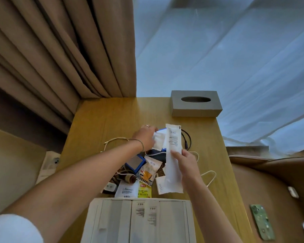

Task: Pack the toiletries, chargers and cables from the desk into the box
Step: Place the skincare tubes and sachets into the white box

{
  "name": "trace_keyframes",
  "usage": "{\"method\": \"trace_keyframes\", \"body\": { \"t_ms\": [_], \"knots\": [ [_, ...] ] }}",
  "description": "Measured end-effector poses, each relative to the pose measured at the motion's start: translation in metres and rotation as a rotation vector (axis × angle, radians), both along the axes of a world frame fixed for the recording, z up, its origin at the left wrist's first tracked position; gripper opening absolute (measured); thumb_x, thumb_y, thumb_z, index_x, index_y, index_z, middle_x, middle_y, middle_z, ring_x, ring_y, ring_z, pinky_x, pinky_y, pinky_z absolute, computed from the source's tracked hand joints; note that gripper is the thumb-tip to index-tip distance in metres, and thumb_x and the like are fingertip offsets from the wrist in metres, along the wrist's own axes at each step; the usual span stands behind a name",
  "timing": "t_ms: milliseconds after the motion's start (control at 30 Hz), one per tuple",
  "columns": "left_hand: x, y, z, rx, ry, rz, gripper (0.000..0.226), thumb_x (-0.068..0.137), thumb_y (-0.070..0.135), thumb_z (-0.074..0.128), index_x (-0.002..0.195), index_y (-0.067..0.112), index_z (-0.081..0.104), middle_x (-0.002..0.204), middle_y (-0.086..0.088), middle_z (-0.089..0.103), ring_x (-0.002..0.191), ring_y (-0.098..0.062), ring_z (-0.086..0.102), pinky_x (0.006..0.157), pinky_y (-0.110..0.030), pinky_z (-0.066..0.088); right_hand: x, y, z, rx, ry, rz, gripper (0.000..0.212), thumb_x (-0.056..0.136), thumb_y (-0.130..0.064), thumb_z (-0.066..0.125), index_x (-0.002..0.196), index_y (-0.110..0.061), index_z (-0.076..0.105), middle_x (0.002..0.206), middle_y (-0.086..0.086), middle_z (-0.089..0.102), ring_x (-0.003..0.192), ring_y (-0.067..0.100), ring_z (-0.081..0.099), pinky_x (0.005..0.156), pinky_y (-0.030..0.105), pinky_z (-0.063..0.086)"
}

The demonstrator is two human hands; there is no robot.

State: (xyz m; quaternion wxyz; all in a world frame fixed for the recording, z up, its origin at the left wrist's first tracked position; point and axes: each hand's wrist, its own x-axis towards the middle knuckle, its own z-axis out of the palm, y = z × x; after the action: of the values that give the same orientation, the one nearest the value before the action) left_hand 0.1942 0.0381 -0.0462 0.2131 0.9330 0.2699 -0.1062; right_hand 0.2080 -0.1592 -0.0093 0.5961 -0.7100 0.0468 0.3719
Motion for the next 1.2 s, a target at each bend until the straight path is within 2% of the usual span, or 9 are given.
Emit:
{"method": "trace_keyframes", "body": {
  "t_ms": [100,200,333,500,567,633,800,1000,1200],
  "knots": [
    [0.015,0.002,-0.020,0.053,0.077,-0.174,0.073,0.081,0.020,0.075,0.145,0.026,0.040,0.139,-0.010,0.050,0.123,-0.029,0.052,0.094,-0.041,0.048,-0.005,-0.006,0.006,0.013,-0.001,-0.003,0.007,0.095,-0.030,0.066,0.099,-0.029,0.071,0.097,-0.002,0.075,0.091,0.023,0.072,0.073,0.040,0.058],
    [0.020,0.005,-0.030,0.176,0.060,-0.272,0.071,0.076,0.024,0.078,0.139,0.022,0.045,0.130,-0.007,0.053,0.118,-0.027,0.050,0.096,-0.039,0.045,-0.009,-0.013,0.012,0.043,0.031,0.002,0.018,0.093,-0.027,0.069,0.111,-0.026,0.073,0.102,0.001,0.078,0.096,0.028,0.073,0.088,0.052,0.059],
    [0.025,0.017,-0.033,0.167,0.023,-0.212,0.059,0.068,0.039,0.083,0.120,0.024,0.060,0.115,-0.004,0.052,0.102,-0.026,0.050,0.088,-0.040,0.048,-0.014,-0.023,0.022,0.109,0.059,0.004,0.021,0.091,-0.017,0.071,0.109,-0.028,0.073,0.101,-0.001,0.079,0.089,0.024,0.076,0.072,0.040,0.063],
    [0.020,0.022,-0.027,0.028,-0.091,-0.098,0.020,0.086,0.021,0.068,0.085,0.033,0.052,0.109,-0.006,0.062,0.080,-0.023,0.054,0.061,-0.030,0.040,-0.024,-0.038,0.032,0.150,0.051,0.045,0.028,0.088,-0.010,0.070,0.112,-0.024,0.072,0.106,-0.002,0.078,0.096,0.020,0.075,0.078,0.039,0.060],
    [0.014,0.020,-0.016,-0.014,-0.148,-0.021,0.019,0.091,0.023,0.065,0.108,0.029,0.059,0.110,-0.008,0.067,0.085,-0.024,0.059,0.067,-0.033,0.049,-0.031,-0.041,0.039,0.158,0.040,0.048,0.023,0.089,-0.011,0.068,0.108,-0.023,0.072,0.104,-0.002,0.078,0.095,0.020,0.075,0.083,0.043,0.061],
    [0.005,0.016,0.002,-0.111,-0.227,0.088,0.045,0.091,0.028,0.068,0.133,0.020,0.055,0.115,-0.008,0.067,0.094,-0.028,0.064,0.077,-0.039,0.056,-0.038,-0.045,0.048,0.144,0.001,0.064,0.017,0.091,-0.013,0.067,0.101,-0.025,0.073,0.098,-0.006,0.079,0.092,0.017,0.076,0.080,0.039,0.063],
    [-0.040,-0.007,0.053,-0.383,-0.553,0.341,0.032,0.091,0.028,0.071,0.118,0.017,0.058,0.099,0.000,0.067,0.078,-0.010,0.065,0.055,-0.020,0.050,-0.064,-0.058,0.067,0.066,-0.136,0.181,0.015,0.092,-0.016,0.068,0.096,-0.029,0.074,0.096,-0.010,0.079,0.091,0.011,0.075,0.075,0.031,0.063],
    [-0.119,-0.051,0.083,-0.615,-0.726,0.613,0.024,0.090,0.024,0.073,0.108,0.020,0.057,0.097,0.003,0.067,0.085,-0.011,0.066,0.068,-0.029,0.055,-0.114,-0.078,0.066,-0.084,-0.305,0.316,0.030,0.093,-0.012,0.065,0.099,-0.041,0.069,0.092,-0.021,0.076,0.085,-0.006,0.070,0.061,0.010,0.053],
    [-0.184,-0.082,0.087,-0.896,-0.750,0.817,0.024,0.089,0.016,0.074,0.110,0.014,0.062,0.104,-0.004,0.071,0.090,-0.019,0.070,0.077,-0.037,0.059,-0.154,-0.094,0.047,-0.310,-0.510,0.430,0.028,0.092,-0.014,0.065,0.098,-0.041,0.065,0.086,-0.020,0.071,0.077,-0.008,0.066,0.057,0.010,0.050]
  ]
}}
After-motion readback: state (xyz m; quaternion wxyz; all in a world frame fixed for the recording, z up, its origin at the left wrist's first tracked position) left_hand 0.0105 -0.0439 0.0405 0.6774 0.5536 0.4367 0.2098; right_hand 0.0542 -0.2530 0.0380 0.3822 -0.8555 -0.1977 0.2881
